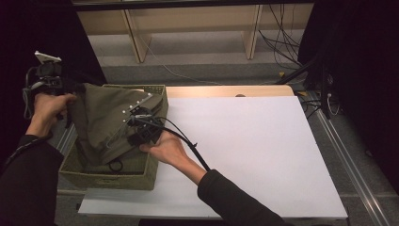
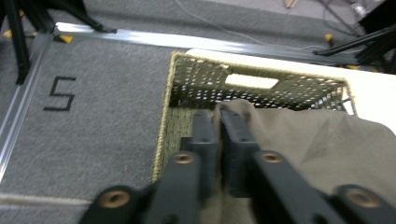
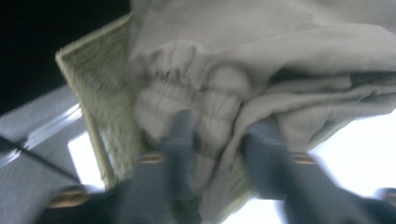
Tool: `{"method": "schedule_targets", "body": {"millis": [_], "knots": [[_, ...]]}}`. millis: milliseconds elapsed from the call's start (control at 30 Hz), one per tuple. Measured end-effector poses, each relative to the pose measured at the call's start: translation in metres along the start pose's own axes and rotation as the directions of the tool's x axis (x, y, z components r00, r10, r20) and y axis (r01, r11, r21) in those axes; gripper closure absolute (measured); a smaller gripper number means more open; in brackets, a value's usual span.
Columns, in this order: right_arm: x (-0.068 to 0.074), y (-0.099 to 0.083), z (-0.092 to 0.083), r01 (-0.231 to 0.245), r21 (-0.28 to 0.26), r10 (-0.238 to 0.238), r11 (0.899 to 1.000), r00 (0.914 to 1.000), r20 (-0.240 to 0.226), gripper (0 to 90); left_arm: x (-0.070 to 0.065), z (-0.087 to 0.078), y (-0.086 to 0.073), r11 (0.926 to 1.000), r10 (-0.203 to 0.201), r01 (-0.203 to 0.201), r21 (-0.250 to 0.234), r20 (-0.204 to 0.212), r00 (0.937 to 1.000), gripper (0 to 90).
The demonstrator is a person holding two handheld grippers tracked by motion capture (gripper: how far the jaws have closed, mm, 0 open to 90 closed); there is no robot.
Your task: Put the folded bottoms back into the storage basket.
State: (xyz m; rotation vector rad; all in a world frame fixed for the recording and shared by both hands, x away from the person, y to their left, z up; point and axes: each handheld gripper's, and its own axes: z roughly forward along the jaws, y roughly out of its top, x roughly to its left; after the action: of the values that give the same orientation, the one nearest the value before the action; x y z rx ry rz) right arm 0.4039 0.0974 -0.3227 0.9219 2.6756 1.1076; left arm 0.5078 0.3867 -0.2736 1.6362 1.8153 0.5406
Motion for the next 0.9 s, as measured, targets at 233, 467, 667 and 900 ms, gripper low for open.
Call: {"method": "schedule_targets", "body": {"millis": [233,467,667,900], "knots": [[-0.022,-0.009,-0.002,-0.044,0.074,0.045,0.996,0.999,-0.01,29.2,-0.012,0.006,-0.002,0.9996,0.026,-0.026,-0.006,-0.028,0.9993,45.9],[-0.046,-0.016,-0.032,-0.065,-0.001,0.065,0.998,0.9978,0.013,28.6,-0.029,0.018,-0.017,0.9947,0.088,-0.087,0.055,-0.007,0.9961,37.8],[-0.061,-0.033,-0.057,-0.058,-0.066,0.061,0.996,0.9974,0.039,28.4,-0.033,0.03,-0.04,0.991,0.102,-0.101,0.087,-0.009,0.9947,34.7],[-0.075,-0.063,-0.088,-0.055,-0.149,0.066,0.987,0.9952,0.071,28.4,-0.032,0.048,-0.069,0.9865,0.115,-0.111,0.12,-0.021,0.9932,33.2]]}}
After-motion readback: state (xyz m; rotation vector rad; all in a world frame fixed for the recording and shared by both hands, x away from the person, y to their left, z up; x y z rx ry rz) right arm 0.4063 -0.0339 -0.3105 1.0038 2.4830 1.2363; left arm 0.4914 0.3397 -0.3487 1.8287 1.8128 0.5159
